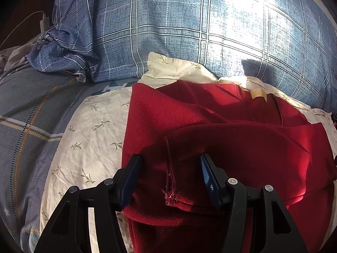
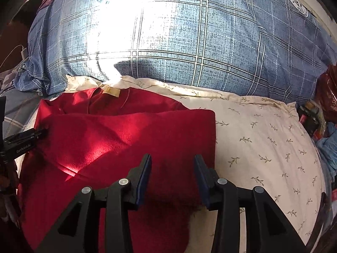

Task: Fold small clothes

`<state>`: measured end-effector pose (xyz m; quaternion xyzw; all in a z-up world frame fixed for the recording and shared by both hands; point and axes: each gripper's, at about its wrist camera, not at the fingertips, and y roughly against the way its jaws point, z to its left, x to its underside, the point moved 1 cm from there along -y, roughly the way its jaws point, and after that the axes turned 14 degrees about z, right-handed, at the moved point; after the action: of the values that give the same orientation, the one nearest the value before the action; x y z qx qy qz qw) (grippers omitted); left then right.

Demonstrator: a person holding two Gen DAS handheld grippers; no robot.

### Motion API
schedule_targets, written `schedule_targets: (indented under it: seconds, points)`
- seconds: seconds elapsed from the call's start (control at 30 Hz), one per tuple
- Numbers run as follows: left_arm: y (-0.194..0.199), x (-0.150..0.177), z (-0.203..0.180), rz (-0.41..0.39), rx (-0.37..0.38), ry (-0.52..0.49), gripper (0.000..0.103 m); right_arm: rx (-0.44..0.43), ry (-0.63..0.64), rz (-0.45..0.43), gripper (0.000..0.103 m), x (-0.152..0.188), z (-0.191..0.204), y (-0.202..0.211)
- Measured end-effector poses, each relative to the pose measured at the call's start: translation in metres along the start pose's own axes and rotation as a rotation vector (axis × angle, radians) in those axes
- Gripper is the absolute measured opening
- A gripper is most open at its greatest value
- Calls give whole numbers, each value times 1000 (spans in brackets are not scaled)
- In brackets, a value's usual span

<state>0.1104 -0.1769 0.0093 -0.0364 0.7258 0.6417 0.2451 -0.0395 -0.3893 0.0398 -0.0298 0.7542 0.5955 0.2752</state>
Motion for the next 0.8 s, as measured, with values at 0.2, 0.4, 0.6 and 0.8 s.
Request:
schedule_targets:
  seconds: [0.2,0.4,0.6,0.8]
  points:
    - [0,0,0,1,0,0,60,-6,3,11,44,0,3,-5]
    - [0,0,0,3,2,1,62,-9,12,22,44,-3,8,-11]
    - [-1,0,0,4,-1,2,67,-13,13,25,46,-6,10,-13]
    - [-4,-1,2,8,-20,22,83,-19,-10,41,50,-9,5,-23]
